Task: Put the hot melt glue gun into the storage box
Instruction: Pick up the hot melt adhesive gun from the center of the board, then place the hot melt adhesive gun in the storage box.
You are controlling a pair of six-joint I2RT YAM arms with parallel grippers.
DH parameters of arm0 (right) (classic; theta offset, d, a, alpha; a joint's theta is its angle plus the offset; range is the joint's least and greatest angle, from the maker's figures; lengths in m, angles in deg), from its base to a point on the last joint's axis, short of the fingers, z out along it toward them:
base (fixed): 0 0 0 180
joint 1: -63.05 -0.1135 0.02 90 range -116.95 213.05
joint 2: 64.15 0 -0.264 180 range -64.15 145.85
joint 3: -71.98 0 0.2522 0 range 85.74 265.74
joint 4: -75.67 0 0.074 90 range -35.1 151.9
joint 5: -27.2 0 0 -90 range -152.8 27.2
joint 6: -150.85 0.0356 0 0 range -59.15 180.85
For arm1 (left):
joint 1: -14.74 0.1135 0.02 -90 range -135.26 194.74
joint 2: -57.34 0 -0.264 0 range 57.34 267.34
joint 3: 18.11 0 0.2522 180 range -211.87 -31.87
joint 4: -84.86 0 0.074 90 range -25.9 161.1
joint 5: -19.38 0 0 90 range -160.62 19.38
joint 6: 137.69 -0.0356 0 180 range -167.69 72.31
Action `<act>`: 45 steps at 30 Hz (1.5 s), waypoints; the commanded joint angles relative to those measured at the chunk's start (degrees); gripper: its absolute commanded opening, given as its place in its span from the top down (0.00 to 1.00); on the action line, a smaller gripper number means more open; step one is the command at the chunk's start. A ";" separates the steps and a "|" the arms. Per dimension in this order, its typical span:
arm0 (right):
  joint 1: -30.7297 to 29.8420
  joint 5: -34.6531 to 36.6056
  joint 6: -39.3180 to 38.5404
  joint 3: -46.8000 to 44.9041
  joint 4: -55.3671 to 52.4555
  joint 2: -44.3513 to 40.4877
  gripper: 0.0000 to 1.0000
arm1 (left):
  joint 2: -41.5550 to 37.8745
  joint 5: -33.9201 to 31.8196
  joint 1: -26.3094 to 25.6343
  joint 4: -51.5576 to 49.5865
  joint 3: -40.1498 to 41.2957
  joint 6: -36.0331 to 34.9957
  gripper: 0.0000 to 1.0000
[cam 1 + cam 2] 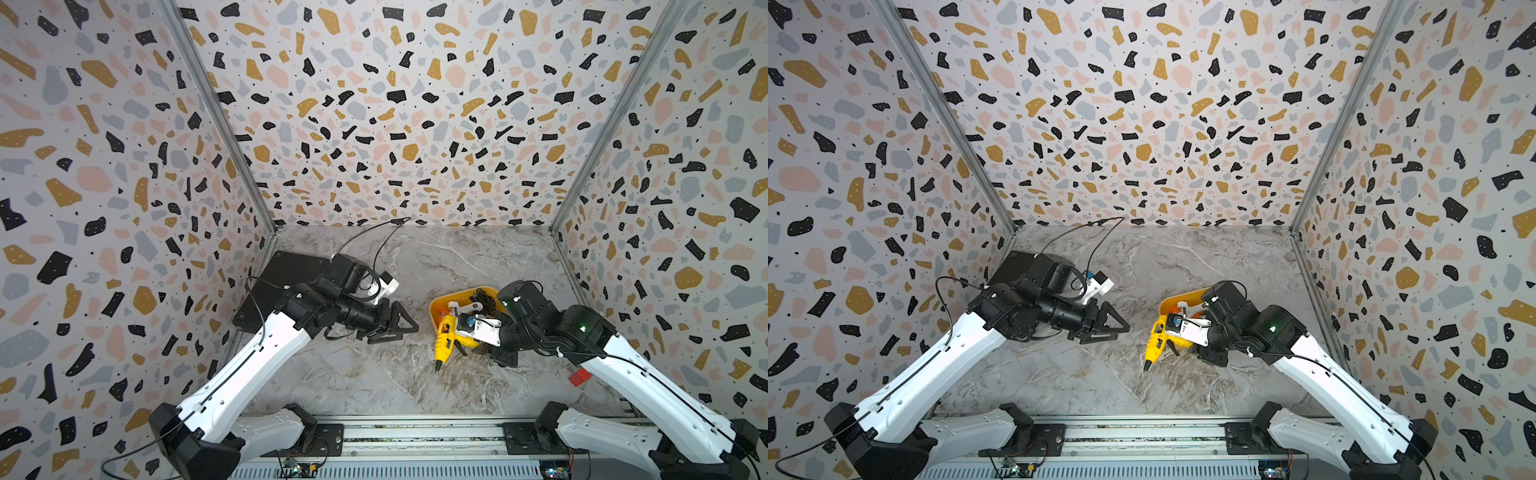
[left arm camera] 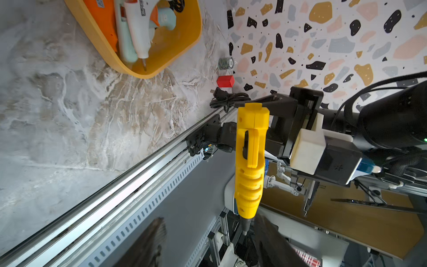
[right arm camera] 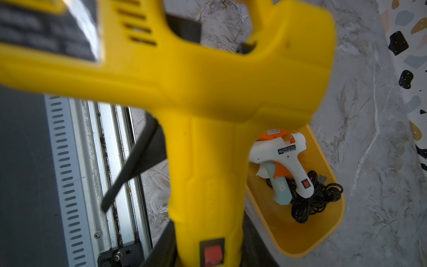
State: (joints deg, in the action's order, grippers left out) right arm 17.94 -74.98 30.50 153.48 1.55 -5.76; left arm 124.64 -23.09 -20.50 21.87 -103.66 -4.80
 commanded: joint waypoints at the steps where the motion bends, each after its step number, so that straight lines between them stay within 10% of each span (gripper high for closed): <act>1: 0.01 -2.18 -1.86 0.10 1.33 0.12 1.00 | -0.42 0.61 -1.27 7.26 1.28 2.72 0.35; 25: 0.01 -7.05 -1.98 1.16 2.96 2.39 1.00 | 5.76 -0.07 -11.45 25.84 6.85 13.36 0.43; 35: 0.01 -4.09 0.61 0.36 3.78 -0.19 0.98 | 7.57 -0.23 -11.62 25.86 5.08 11.62 0.96; 38: 0.01 2.73 4.77 0.37 5.83 -3.01 0.50 | 7.18 -2.44 -11.35 27.25 4.91 11.61 1.00; 45: 0.01 14.95 12.57 1.44 5.41 -13.18 0.18 | 5.52 -7.36 -5.27 43.80 9.16 20.21 1.00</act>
State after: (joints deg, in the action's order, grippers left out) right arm 17.88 -66.48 37.95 153.31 7.14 -15.63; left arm 131.60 -27.90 -27.74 52.57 -95.75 11.29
